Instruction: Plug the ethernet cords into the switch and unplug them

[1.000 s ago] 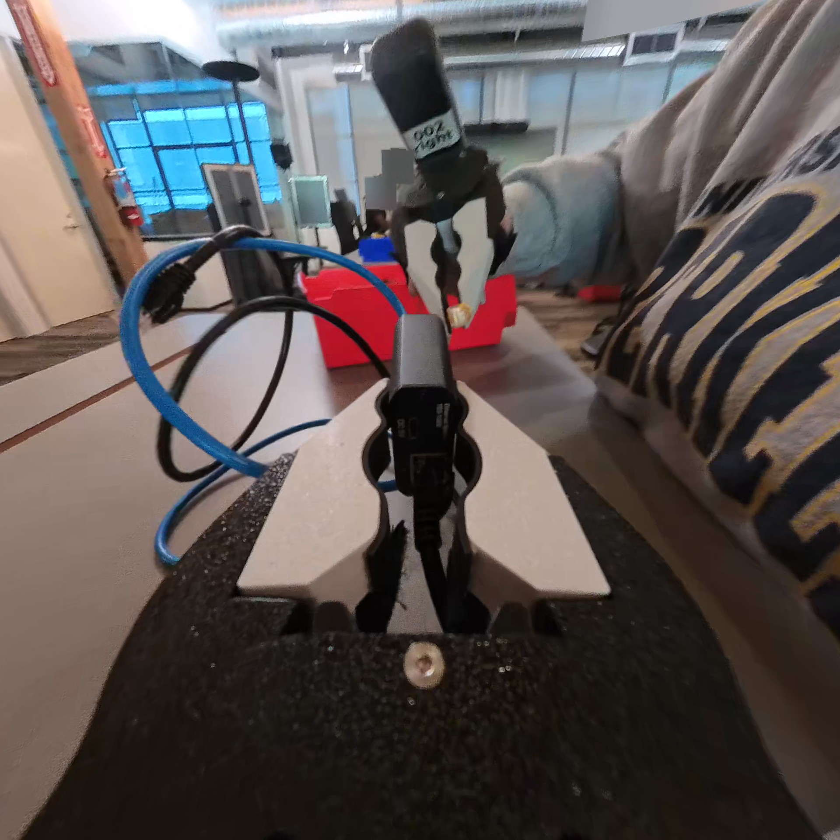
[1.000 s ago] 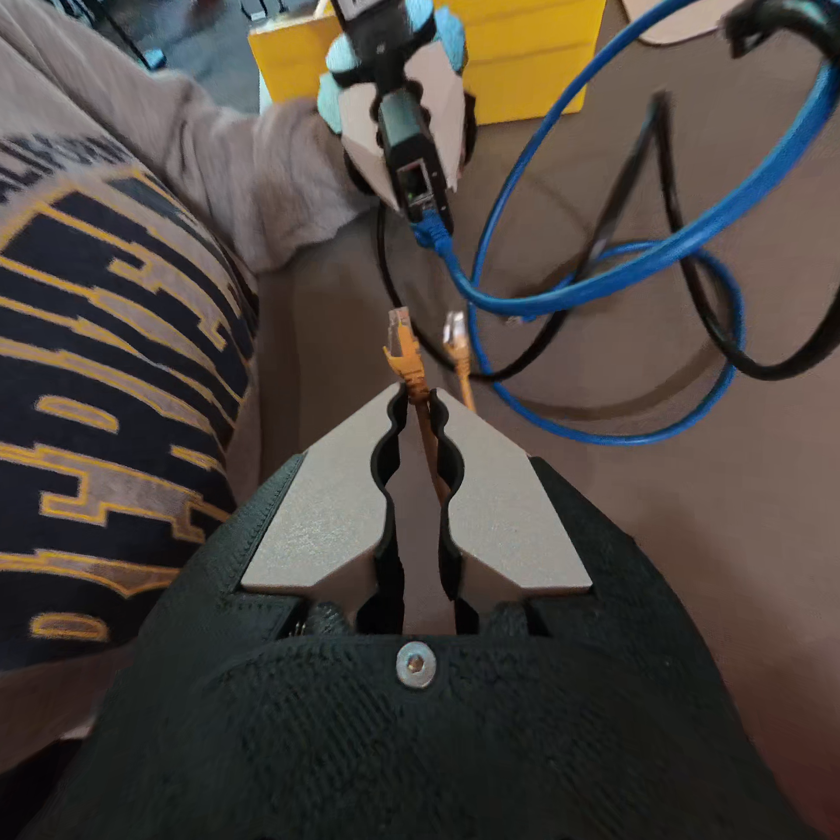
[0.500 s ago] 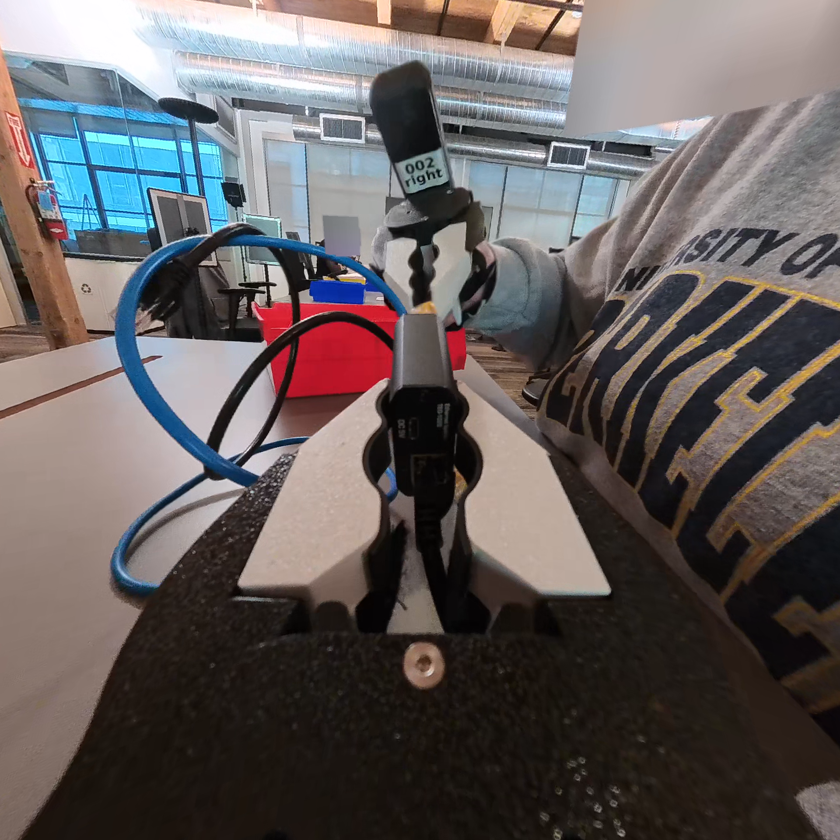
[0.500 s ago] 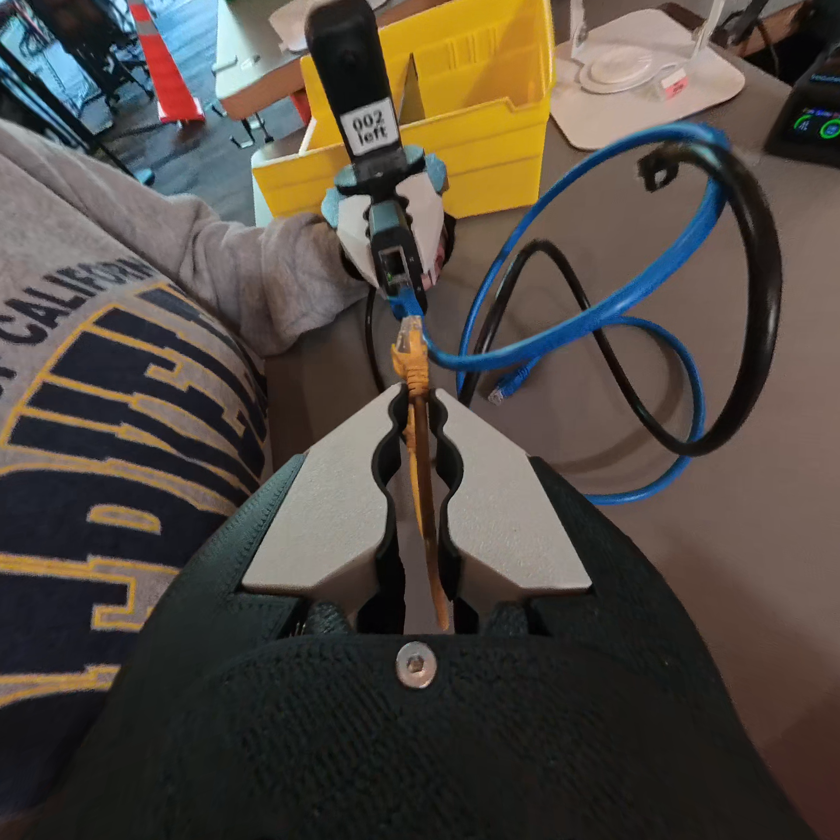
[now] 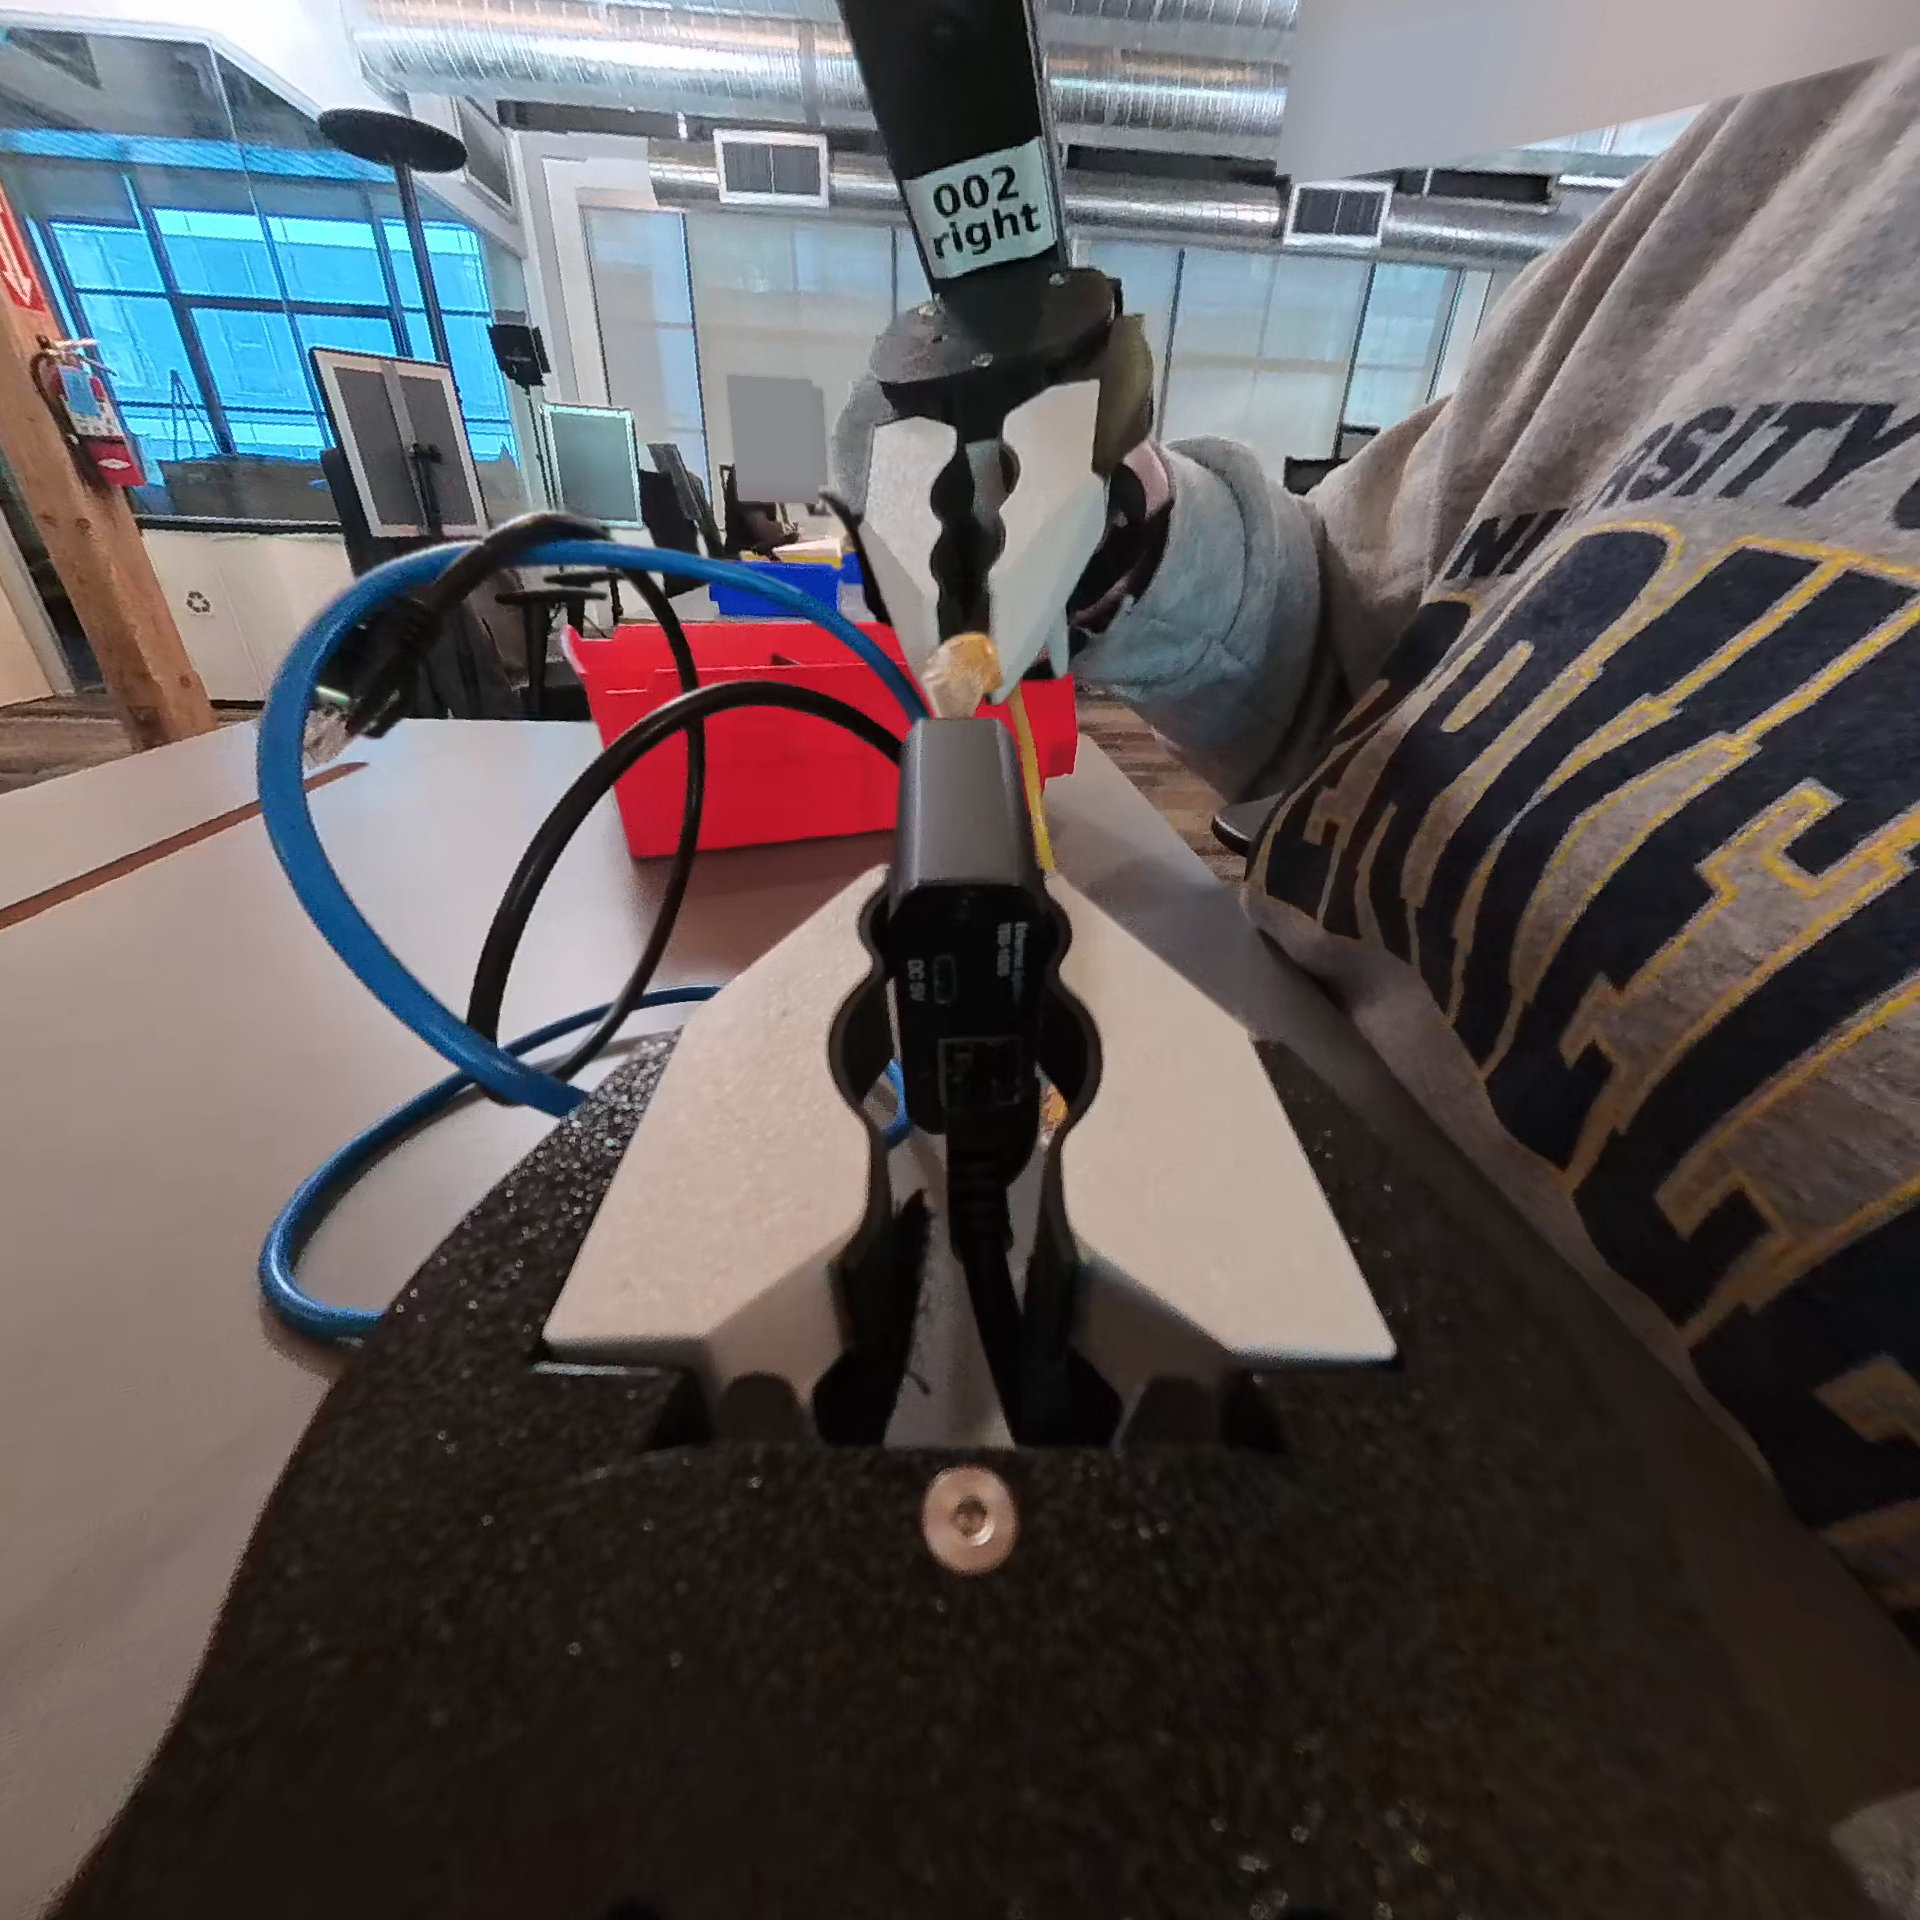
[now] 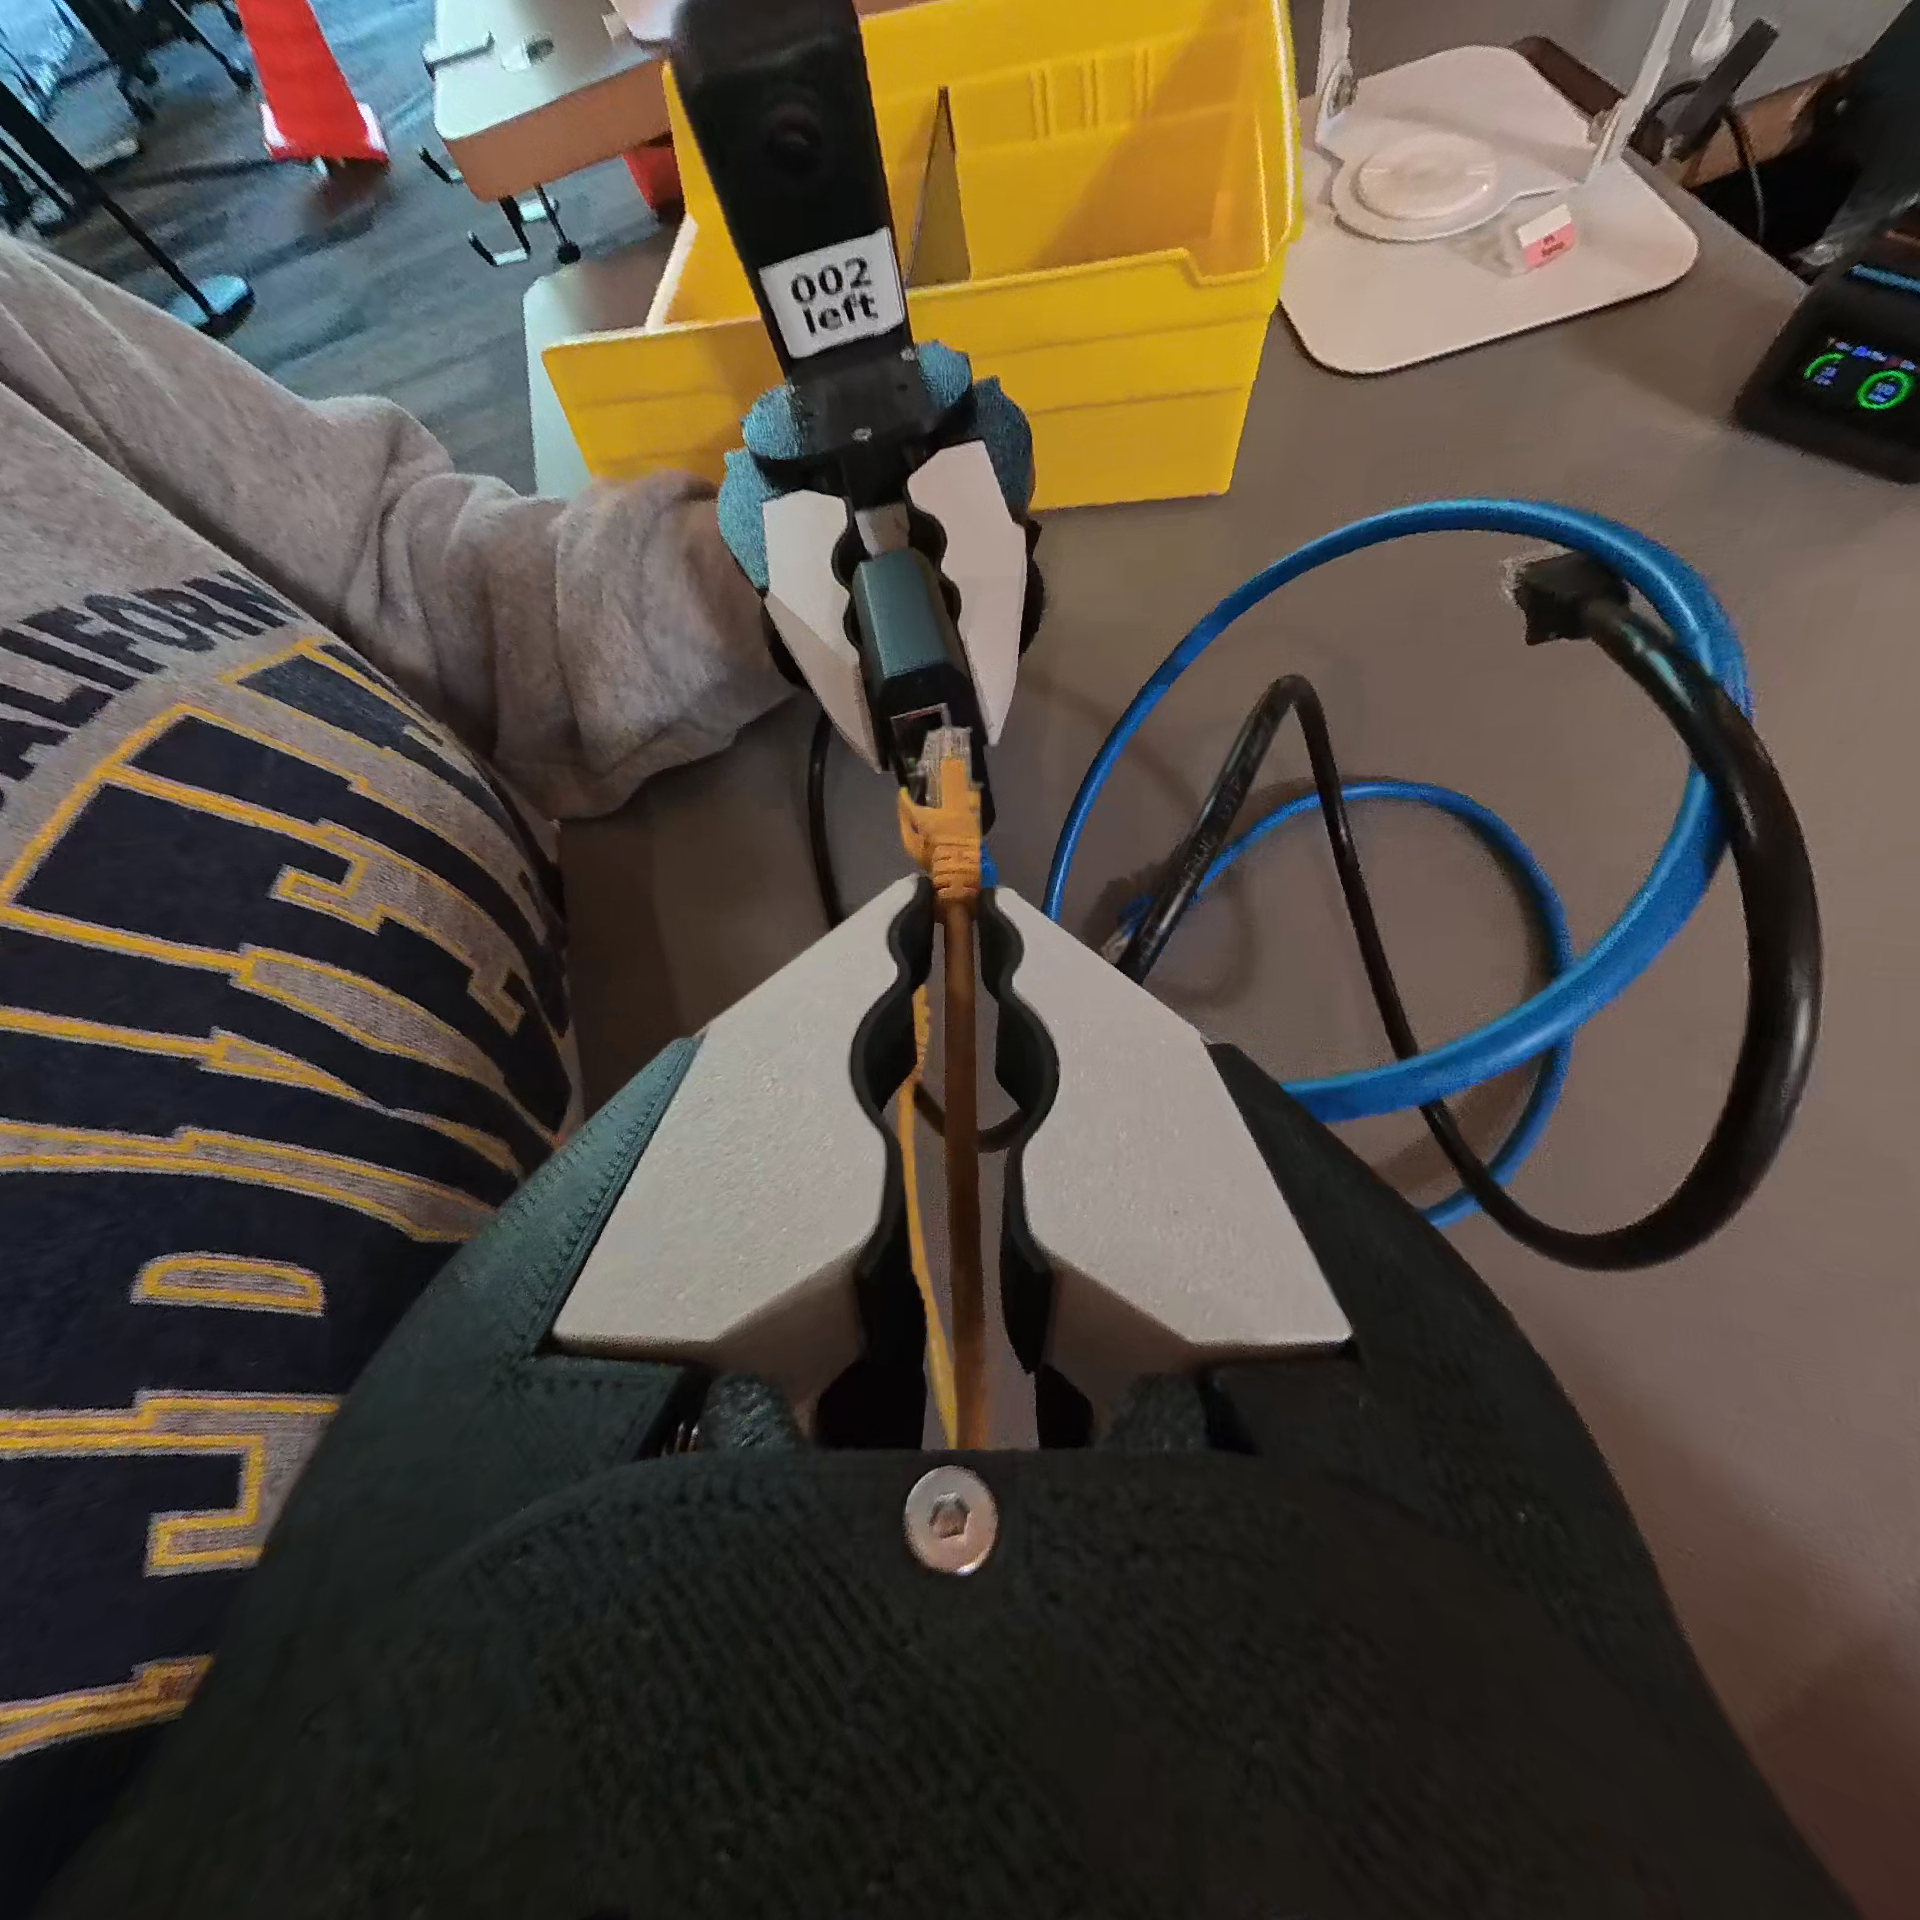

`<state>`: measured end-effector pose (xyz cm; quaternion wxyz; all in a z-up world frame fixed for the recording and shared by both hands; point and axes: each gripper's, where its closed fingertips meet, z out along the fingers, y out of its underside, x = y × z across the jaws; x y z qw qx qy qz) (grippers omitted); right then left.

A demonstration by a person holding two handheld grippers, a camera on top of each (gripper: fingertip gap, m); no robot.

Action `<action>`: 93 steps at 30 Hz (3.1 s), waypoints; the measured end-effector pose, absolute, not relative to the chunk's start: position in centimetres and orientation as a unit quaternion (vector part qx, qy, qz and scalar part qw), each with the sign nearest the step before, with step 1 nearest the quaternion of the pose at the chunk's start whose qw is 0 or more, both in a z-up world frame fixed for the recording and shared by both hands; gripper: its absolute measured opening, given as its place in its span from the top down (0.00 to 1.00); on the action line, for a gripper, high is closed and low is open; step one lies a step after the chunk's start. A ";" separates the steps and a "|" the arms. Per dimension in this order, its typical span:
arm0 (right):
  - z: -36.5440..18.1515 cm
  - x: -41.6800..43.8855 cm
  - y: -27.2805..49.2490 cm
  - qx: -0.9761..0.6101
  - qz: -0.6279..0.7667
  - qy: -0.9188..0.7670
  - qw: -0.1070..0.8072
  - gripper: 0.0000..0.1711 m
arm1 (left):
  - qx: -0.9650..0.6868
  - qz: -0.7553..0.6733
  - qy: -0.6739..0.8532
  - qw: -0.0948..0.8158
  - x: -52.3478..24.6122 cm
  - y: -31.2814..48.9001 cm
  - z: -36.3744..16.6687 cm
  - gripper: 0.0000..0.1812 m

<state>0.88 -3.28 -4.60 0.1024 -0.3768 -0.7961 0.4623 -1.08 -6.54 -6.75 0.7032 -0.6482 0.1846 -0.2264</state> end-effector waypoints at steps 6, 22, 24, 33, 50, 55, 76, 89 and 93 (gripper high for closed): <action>-6.0 0.9 -4.0 -0.354 0.423 -0.827 0.108 0.96 | -0.651 -0.226 0.192 0.699 -0.8 -6.5 -6.9 0.88; -6.4 1.0 -4.8 -0.336 0.426 -0.835 0.095 0.96 | -0.655 -0.226 0.204 0.691 -0.5 -6.7 -7.1 0.88; -6.5 1.1 -4.7 -0.330 0.421 -0.839 0.099 0.96 | -0.661 -0.221 0.210 0.685 -0.4 -6.6 -7.4 0.88; -6.0 1.2 -4.6 -0.321 0.447 -0.829 0.101 0.96 | -0.663 -0.236 0.210 0.679 0.2 -6.5 -7.5 0.88; -4.9 1.2 -5.0 -0.317 0.492 -0.805 0.098 0.96 | -0.637 -0.278 0.188 0.694 -0.1 -6.8 -6.4 0.88; -5.2 1.2 -4.8 -0.313 0.478 -0.813 0.108 0.97 | -0.639 -0.282 0.190 0.690 0.0 -6.8 -6.5 0.88; -5.3 1.1 -5.0 -0.313 0.472 -0.817 0.113 0.97 | -0.636 -0.295 0.187 0.688 0.0 -6.8 -6.3 0.88; -5.5 1.1 -5.0 -0.315 0.469 -0.817 0.114 0.97 | -0.635 -0.301 0.185 0.687 -0.1 -6.9 -6.3 0.88; -5.4 1.1 -5.1 -0.320 0.474 -0.813 0.112 0.97 | -0.635 -0.303 0.185 0.686 -0.1 -7.0 -6.2 0.88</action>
